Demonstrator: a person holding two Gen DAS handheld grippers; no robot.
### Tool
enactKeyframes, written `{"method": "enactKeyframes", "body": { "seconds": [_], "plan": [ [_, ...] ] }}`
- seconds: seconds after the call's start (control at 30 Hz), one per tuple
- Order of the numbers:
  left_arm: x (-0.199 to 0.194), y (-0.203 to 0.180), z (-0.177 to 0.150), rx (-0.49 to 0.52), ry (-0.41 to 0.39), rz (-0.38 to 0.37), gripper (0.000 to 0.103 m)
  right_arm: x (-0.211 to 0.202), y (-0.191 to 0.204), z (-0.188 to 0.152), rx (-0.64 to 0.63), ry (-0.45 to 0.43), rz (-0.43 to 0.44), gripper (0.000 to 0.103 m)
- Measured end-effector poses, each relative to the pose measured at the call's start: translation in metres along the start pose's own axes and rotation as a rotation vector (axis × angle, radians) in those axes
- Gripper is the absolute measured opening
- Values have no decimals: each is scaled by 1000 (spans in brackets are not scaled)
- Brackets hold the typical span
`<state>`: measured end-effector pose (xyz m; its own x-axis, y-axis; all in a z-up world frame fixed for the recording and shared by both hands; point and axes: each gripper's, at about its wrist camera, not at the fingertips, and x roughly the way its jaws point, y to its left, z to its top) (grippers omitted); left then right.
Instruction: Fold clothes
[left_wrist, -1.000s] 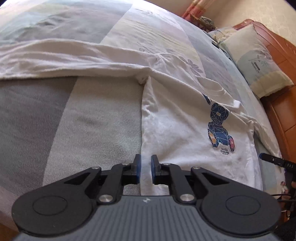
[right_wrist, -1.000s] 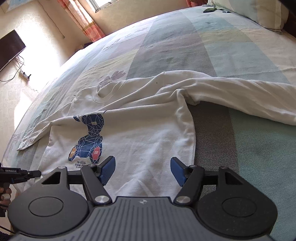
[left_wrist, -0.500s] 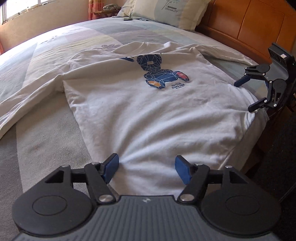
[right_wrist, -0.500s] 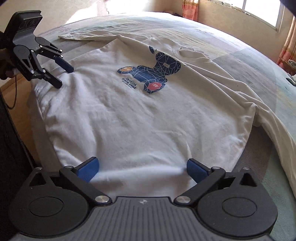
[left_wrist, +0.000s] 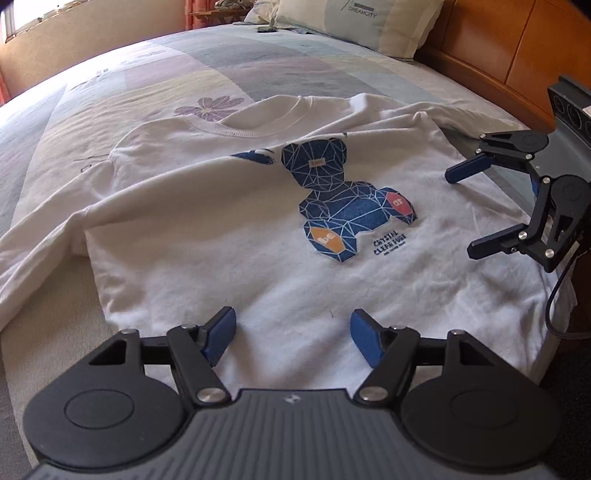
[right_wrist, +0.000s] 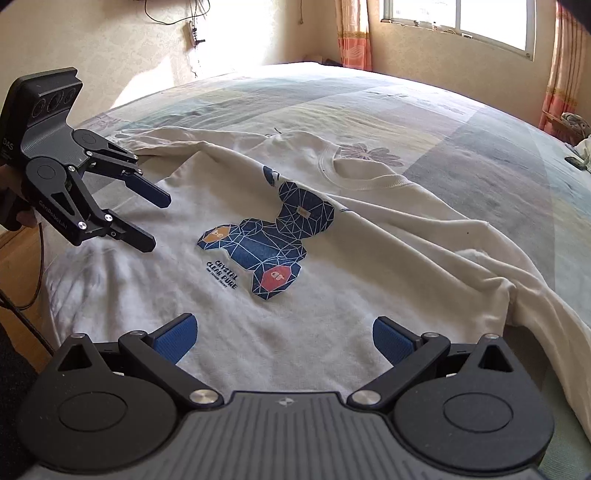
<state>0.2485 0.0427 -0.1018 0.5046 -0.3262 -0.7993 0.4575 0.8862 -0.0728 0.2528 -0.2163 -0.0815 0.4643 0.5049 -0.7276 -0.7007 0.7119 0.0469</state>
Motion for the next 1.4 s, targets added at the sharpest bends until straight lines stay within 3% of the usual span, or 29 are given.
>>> {"method": "enactKeyframes", "body": {
  "seconds": [0.07, 0.2, 0.37, 0.43, 0.57, 0.63, 0.73, 1.0, 1.07, 1.4],
  "plan": [
    [-8, 2, -11, -69, -4, 26, 72, 9, -3, -10, -12, 59, -28, 103],
    [-21, -3, -25, -177, 19, 120, 74, -9, -16, -37, 14, 46, -13, 103],
    [-20, -12, -8, -255, 43, 202, 75, -17, -23, -45, 34, 61, -14, 103],
    [-19, -13, 4, -249, 6, 211, 75, -13, -22, -41, 31, 81, -20, 103],
    [-2, 0, 29, -307, -83, 191, 75, -9, -23, -37, 44, 99, -22, 103],
    [15, 11, 35, -365, -83, 163, 75, -8, -23, -36, 47, 104, -26, 103],
    [23, 16, 28, -417, -115, 156, 76, -7, -23, -34, 49, 115, -32, 103],
    [-5, 22, -6, -538, -124, 121, 76, -3, -23, -30, 64, 146, -51, 103],
    [-8, 25, -5, -556, -113, 108, 76, -2, -22, -28, 72, 153, -62, 103],
    [-28, 89, 59, -423, -214, 182, 76, 3, -20, -22, 148, 156, -122, 103]
  ]
}}
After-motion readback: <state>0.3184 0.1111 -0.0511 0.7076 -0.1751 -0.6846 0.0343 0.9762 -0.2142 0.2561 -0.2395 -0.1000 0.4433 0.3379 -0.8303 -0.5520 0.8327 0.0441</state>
